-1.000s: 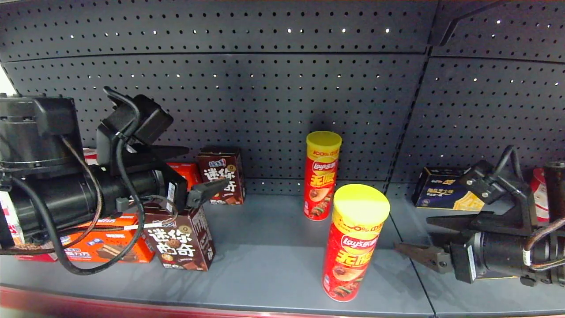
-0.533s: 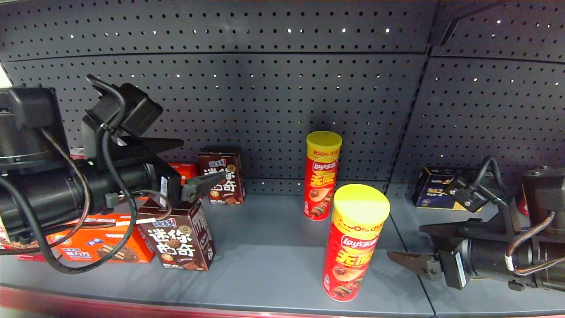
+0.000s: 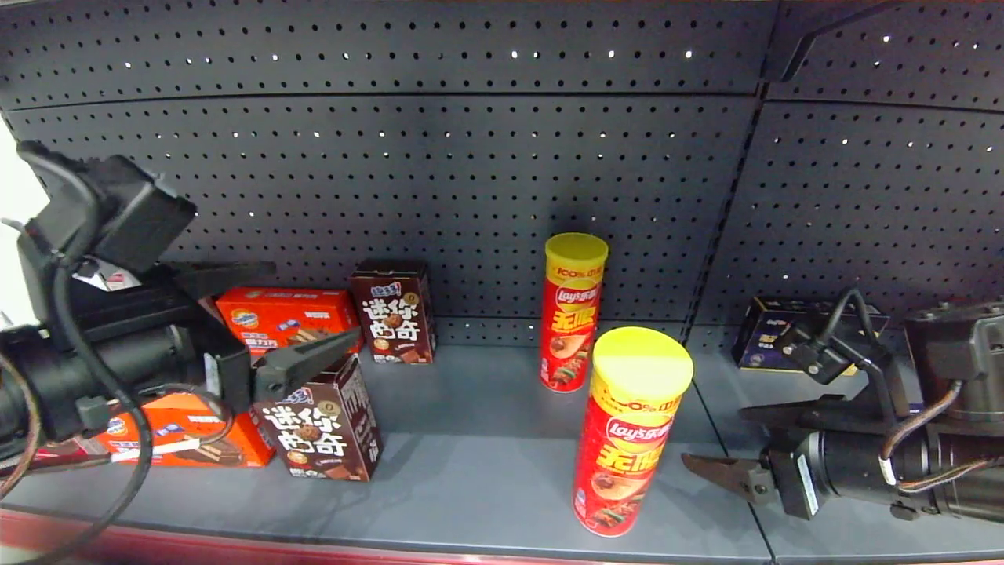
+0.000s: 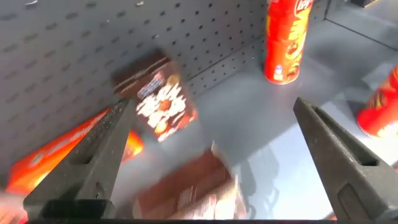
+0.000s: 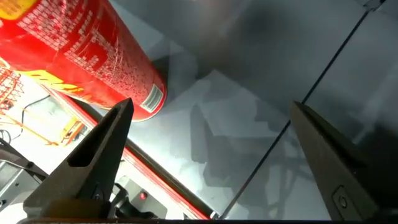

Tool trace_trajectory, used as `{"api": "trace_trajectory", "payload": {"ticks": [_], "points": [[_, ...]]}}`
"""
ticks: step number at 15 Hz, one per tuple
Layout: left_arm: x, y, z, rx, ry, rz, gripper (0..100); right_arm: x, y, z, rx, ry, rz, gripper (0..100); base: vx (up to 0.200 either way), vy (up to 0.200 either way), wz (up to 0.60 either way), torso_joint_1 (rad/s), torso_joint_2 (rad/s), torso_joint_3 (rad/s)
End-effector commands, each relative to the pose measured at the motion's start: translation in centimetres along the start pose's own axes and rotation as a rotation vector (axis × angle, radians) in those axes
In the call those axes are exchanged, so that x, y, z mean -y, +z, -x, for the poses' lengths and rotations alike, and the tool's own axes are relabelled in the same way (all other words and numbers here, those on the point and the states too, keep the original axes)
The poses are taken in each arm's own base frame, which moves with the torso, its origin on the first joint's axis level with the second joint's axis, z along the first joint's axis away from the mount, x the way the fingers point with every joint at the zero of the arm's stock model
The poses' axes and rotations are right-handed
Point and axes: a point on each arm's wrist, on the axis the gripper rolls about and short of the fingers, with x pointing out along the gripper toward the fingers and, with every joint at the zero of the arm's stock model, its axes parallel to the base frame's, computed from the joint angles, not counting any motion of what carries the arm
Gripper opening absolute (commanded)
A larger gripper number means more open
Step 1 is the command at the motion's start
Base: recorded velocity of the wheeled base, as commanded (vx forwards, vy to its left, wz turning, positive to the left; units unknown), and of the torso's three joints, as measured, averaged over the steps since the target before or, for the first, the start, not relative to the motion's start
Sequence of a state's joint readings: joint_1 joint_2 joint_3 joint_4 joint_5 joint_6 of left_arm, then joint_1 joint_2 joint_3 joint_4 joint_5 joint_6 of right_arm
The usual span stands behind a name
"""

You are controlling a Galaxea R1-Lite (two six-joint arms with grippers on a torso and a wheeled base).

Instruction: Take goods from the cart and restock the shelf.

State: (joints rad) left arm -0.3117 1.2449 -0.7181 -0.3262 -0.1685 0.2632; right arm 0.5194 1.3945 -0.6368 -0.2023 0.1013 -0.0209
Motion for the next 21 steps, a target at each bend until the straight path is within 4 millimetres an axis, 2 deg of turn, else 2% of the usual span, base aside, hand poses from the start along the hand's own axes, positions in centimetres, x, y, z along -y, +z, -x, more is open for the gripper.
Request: {"api": "trace_trajectory", "payload": {"ticks": [1,4,8,11,14,18,21], "points": [[0.0,-0.8,3.8,0.039,0.069,0.001,100,0.0,-0.4,-0.2,-0.015,0.001,0.0,100,0.0,0.0,0.0,0.0,0.0,0.0],[-0.3,-1.1,6.0,0.067,0.134,0.006,100,-0.8,-1.5,-0.4,-0.059,0.031,0.022,100,0.0,0.0,0.0,0.0,0.0,0.0],[-0.4,-0.8,7.2,0.1,0.18,0.04,100,-0.8,-1.9,-1.7,-0.113,-0.027,0.036,100,0.0,0.0,0.0,0.0,0.0,0.0],[-0.4,-0.8,7.6,0.112,0.192,0.062,100,-0.7,-1.8,-1.8,-0.115,-0.042,0.035,100,0.0,0.0,0.0,0.0,0.0,0.0],[-0.3,-0.8,7.7,0.113,0.192,0.062,100,-0.5,-0.8,-3.2,-0.114,-0.097,0.038,100,0.0,0.0,0.0,0.0,0.0,0.0],[-0.3,-1.0,7.7,0.106,0.192,0.065,100,-0.9,0.2,-4.7,-0.111,-0.087,0.046,100,0.0,0.0,0.0,0.0,0.0,0.0],[-0.5,-1.1,7.7,0.102,0.21,0.066,100,-1.5,0.0,-4.8,-0.12,-0.067,0.057,100,0.0,0.0,0.0,0.0,0.0,0.0]]}}
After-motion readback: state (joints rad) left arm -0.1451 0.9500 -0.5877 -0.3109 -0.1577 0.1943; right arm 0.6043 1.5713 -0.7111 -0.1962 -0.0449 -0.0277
